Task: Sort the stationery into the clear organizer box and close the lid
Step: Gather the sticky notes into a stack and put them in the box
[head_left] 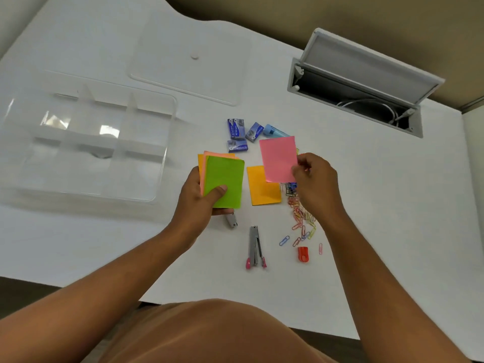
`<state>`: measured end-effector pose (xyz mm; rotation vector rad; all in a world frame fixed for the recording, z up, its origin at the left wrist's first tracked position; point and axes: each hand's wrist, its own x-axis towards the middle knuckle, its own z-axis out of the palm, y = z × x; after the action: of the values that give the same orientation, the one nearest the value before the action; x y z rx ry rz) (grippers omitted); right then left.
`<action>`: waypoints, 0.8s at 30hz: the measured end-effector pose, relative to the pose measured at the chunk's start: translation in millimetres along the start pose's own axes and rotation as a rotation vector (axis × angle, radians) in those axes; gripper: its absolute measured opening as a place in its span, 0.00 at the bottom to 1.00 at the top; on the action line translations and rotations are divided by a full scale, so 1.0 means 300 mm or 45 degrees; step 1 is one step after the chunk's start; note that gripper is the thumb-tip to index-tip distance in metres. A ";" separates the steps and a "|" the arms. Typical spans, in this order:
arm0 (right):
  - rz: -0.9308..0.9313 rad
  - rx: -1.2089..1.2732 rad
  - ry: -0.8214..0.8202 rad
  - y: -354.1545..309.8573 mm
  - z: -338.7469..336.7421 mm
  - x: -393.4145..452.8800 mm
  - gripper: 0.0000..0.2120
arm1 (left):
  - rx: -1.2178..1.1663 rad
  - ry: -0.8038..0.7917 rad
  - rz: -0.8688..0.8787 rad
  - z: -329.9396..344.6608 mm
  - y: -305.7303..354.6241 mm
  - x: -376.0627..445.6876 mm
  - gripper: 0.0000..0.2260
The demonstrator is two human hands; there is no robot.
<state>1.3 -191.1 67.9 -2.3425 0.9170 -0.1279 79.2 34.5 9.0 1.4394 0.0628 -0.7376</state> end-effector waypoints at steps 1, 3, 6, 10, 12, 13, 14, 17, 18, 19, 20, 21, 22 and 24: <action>0.039 0.116 0.057 -0.010 -0.006 -0.021 0.08 | -0.020 -0.013 -0.002 0.000 0.003 0.011 0.17; 0.137 0.405 0.053 -0.037 0.002 -0.072 0.05 | -0.048 -0.035 0.000 -0.001 0.009 0.027 0.16; 0.271 0.733 -0.056 -0.084 0.056 -0.142 0.04 | -0.086 -0.080 -0.012 -0.002 0.020 0.037 0.15; 0.269 0.671 -0.067 -0.120 0.156 -0.203 0.03 | -0.129 -0.207 -0.032 -0.011 0.029 0.038 0.13; 0.170 0.577 -0.125 -0.121 0.186 -0.211 0.04 | -0.028 -0.227 0.019 -0.021 0.031 0.039 0.18; 0.103 0.492 -0.161 -0.117 0.193 -0.206 0.03 | 0.036 -0.210 0.041 -0.028 0.030 0.039 0.20; 0.057 0.398 -0.187 -0.107 0.198 -0.197 0.04 | 0.083 -0.180 0.049 -0.036 0.028 0.040 0.23; 0.083 -0.068 -0.081 -0.044 0.203 -0.133 0.18 | 0.147 -0.083 0.037 -0.062 0.023 0.045 0.26; 0.102 -0.245 -0.047 -0.017 0.207 -0.107 0.20 | 0.161 -0.066 0.039 -0.070 0.023 0.045 0.26; 0.133 -0.390 -0.058 0.000 0.210 -0.085 0.23 | 0.160 -0.061 0.044 -0.077 0.024 0.045 0.26; 0.165 -0.487 -0.085 0.017 0.220 -0.063 0.27 | 0.144 -0.061 0.047 -0.083 0.025 0.043 0.25; 0.196 -0.535 -0.121 0.022 0.228 -0.047 0.31 | 0.114 -0.066 0.041 -0.087 0.025 0.041 0.25; 0.220 -0.540 -0.143 0.023 0.238 -0.032 0.34 | 0.082 -0.072 0.029 -0.091 0.025 0.040 0.25; 0.277 -0.466 -0.146 0.023 0.257 -0.005 0.39 | 0.056 -0.076 0.011 -0.096 0.025 0.039 0.25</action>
<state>19.1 -154.7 2.0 -2.5236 1.2126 0.2828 103.2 55.5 5.1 1.4579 -0.0056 -0.7785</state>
